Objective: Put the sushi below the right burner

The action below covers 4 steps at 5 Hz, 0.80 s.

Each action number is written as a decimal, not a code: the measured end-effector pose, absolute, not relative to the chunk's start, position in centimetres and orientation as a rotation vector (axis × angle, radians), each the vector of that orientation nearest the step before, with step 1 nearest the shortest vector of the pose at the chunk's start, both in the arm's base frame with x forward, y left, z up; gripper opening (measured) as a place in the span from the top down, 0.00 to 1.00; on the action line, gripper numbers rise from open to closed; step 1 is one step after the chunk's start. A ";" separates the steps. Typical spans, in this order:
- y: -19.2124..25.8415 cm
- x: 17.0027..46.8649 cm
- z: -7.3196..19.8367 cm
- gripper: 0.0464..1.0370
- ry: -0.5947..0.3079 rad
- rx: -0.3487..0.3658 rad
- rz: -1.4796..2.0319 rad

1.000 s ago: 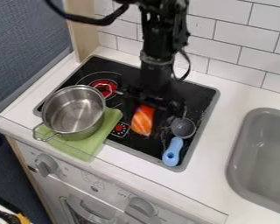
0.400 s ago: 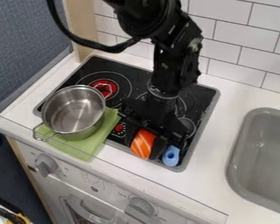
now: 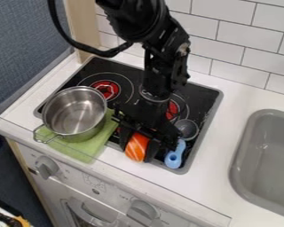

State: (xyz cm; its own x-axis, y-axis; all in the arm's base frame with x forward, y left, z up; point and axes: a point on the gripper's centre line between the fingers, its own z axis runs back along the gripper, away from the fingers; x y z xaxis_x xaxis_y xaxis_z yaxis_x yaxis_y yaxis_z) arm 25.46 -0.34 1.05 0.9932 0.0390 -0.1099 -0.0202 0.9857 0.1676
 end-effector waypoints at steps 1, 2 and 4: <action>0.0 25.4 1.0 0.37 0.119 0.159 0.036; -0.3 25.3 1.0 0.09 0.124 0.139 0.032; -1.4 25.7 4.5 0.03 0.044 0.086 0.036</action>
